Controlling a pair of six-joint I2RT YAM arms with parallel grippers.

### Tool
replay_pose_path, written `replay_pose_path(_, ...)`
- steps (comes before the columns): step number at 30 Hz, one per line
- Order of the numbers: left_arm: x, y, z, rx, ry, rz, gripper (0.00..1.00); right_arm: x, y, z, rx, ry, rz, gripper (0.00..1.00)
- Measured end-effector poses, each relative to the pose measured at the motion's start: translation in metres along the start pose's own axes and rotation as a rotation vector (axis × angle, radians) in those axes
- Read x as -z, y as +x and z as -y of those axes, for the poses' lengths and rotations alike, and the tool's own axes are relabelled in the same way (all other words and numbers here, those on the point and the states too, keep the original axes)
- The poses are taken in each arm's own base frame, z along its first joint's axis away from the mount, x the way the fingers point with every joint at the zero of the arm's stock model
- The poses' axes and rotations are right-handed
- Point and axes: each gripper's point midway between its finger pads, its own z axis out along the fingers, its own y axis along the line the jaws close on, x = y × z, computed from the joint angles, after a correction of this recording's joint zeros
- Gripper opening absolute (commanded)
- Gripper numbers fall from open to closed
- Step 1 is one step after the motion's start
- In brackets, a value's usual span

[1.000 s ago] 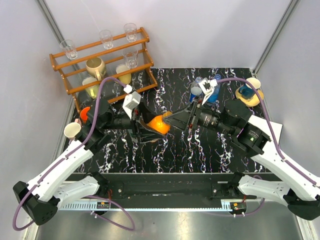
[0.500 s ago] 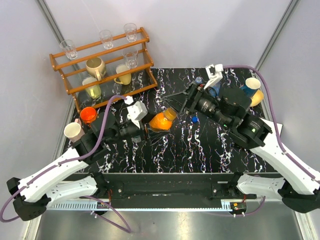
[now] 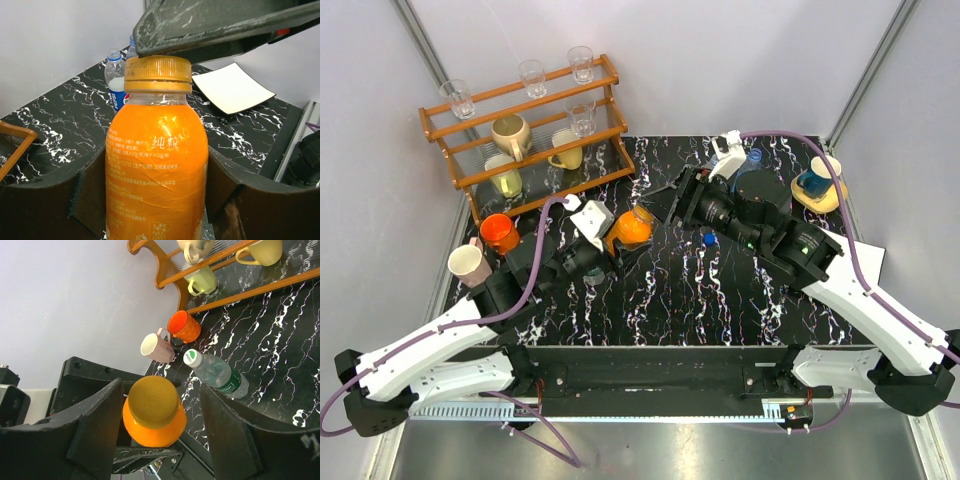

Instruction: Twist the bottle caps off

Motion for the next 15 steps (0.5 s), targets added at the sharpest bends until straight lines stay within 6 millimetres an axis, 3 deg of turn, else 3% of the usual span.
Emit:
replay_pose_path(13, -0.002, 0.007, -0.005, -0.003, -0.033, -0.017, 0.48, -0.008, 0.010, 0.001, -0.007, -0.003, -0.036, 0.62)
replay_pose_path(15, -0.003, 0.009, -0.004, -0.004, -0.031, -0.022, 0.48, -0.011, 0.013, 0.002, -0.008, -0.002, -0.046, 0.48)
